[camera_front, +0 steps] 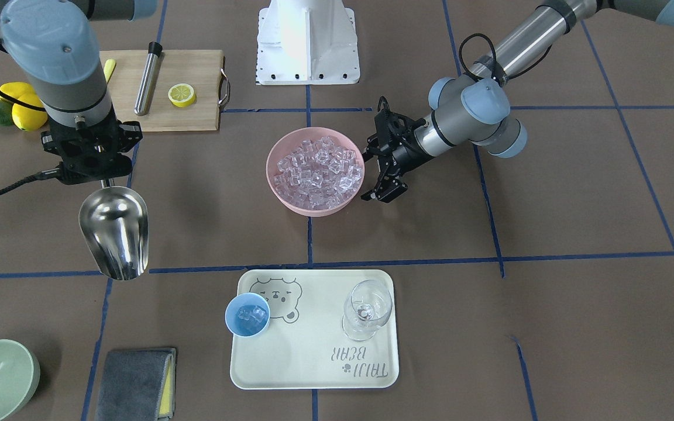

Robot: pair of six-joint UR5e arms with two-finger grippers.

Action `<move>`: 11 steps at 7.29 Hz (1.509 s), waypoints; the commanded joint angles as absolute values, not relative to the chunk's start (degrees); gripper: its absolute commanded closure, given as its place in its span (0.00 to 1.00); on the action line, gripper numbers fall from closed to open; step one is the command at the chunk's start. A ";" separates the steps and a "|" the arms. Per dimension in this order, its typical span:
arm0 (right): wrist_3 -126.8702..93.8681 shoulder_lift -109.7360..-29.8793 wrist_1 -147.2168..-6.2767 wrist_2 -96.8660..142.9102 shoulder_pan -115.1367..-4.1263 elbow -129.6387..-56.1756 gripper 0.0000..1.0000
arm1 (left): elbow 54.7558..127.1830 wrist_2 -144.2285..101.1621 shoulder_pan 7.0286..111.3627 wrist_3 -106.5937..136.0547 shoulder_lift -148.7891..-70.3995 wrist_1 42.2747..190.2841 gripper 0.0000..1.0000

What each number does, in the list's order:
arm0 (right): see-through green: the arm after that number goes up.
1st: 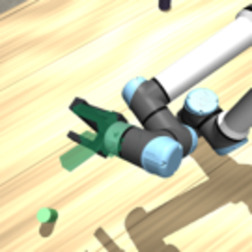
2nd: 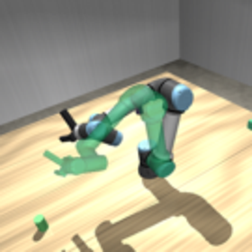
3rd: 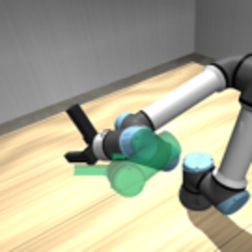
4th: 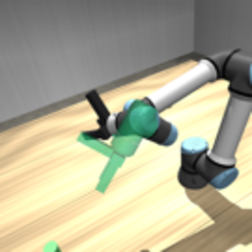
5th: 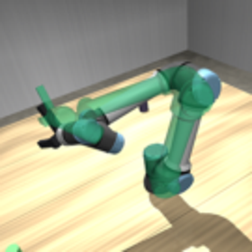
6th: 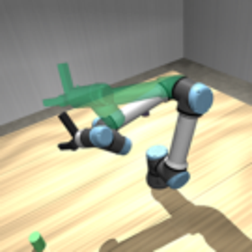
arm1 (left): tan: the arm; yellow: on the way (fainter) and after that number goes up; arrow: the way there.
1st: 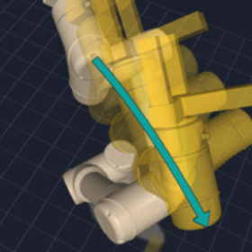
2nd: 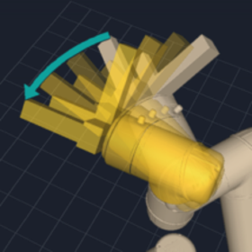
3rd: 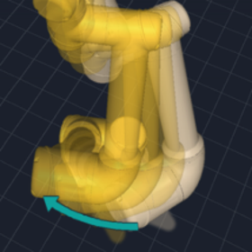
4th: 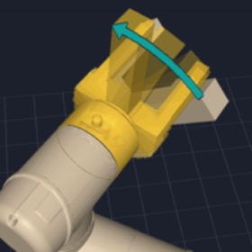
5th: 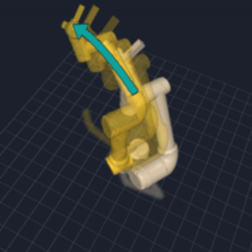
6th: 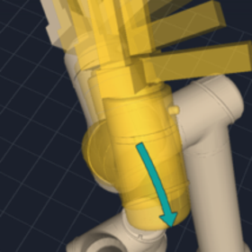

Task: Put ice in cup with scoop
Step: 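Carry the empty scoop back toward its spot beside the cutting board, then lower the scoop onto the table and open the right gripper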

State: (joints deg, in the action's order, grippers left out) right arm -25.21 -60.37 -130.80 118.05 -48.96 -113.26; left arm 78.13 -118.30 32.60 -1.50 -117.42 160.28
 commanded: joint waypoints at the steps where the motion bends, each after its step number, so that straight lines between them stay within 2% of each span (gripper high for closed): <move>1: -27.24 -66.68 -130.34 126.27 -49.13 -115.83 1.00 | 78.13 -118.30 32.61 -1.49 -117.42 160.31 0.00; 3: -33.73 -71.69 -129.82 128.14 -49.04 -118.55 1.00 | 78.13 -118.30 32.61 -1.49 -117.42 160.31 0.00; 4: -34.01 -76.77 -125.72 129.19 -49.04 -120.57 1.00 | 78.13 -118.30 32.61 -1.49 -117.42 160.23 0.00; 7: -49.85 -91.11 -98.00 130.08 -46.34 -120.15 1.00 | 78.13 -118.30 32.61 -1.49 -117.42 160.22 0.00; 11: -54.40 -92.46 -88.17 127.19 -39.04 -114.62 1.00 | 78.13 -118.30 32.61 -1.58 -117.42 160.22 0.00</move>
State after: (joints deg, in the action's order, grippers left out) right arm -54.05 -92.34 -90.25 128.16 -40.88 -116.39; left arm 78.14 -118.30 32.61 -1.52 -117.42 160.25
